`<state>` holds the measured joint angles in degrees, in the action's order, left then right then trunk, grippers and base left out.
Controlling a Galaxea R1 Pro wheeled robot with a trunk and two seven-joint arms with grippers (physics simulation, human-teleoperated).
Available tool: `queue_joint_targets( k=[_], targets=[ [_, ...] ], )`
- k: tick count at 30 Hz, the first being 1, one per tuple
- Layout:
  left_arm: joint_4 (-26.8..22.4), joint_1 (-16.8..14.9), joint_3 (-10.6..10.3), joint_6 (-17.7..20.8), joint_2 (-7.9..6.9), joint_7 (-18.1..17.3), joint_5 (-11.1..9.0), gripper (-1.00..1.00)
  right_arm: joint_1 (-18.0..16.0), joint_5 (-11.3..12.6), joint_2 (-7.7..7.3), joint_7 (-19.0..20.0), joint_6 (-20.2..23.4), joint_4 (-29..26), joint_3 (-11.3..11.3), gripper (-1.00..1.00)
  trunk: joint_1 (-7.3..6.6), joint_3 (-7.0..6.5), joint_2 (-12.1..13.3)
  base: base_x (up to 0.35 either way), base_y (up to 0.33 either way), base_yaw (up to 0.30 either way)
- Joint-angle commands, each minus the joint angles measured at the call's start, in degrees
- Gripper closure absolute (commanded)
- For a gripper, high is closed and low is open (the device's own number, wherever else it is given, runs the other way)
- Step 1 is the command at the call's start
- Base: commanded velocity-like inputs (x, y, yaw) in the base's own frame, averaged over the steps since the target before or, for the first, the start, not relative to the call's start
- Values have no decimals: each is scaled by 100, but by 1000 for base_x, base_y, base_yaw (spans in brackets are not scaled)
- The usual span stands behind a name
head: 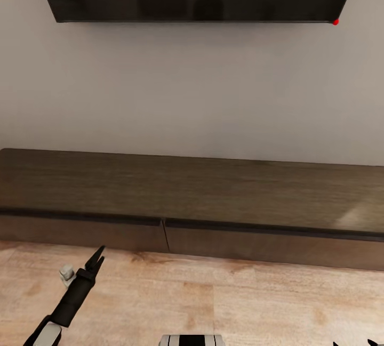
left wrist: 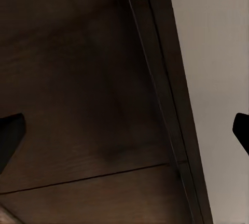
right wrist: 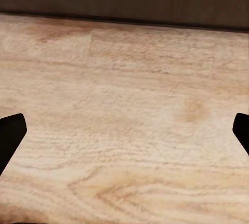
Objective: Place each of the two pumpkins and all three candles from the living room inside a cabinet in the living room (use any cabinet), then make sure every cabinet is closed, and position the cauldron so it is next to a table in the living room.
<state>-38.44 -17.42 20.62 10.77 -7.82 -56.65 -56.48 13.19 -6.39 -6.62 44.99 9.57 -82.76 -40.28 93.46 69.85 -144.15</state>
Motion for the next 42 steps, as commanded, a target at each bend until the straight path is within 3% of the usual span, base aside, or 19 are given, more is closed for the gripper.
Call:
queue_joint_targets(
  k=[1,2,7,15,25,33,42],
  targets=[
    [-60,5,6,74,19,65,-42,-100,-1,-26,7,27,26,-13,-6,-100,-1,3,-2,0,0,0],
    [-179,16,16,115,63,255,-57,-100,-1,-27,17,27,18,-17,-6,-100,-1,3,-2,0,0,0],
    [-364,61,20,244,142,403,-110,-100,-1,-27,27,27,12,-27,-6,-100,-1,3,-2,7,0,0],
    [-396,168,-10,401,163,-55,-188,-100,-1,-29,23,27,11,-30,-6,-100,-1,3,-2,141,0,0],
    [-348,177,-29,449,165,-49,-173,-100,1,-29,28,27,5,-16,-8,-100,-1,3,-2,48,0,0],
    [-322,178,-18,426,174,503,-219,-100,8,-33,29,35,-24,-12,-6,-100,-1,3,-2,93,0,0],
    [-322,178,-37,426,185,613,-196,-100,8,-37,29,36,-26,-7,-10,-100,-1,3,-2,123,0,0]
  ],
)
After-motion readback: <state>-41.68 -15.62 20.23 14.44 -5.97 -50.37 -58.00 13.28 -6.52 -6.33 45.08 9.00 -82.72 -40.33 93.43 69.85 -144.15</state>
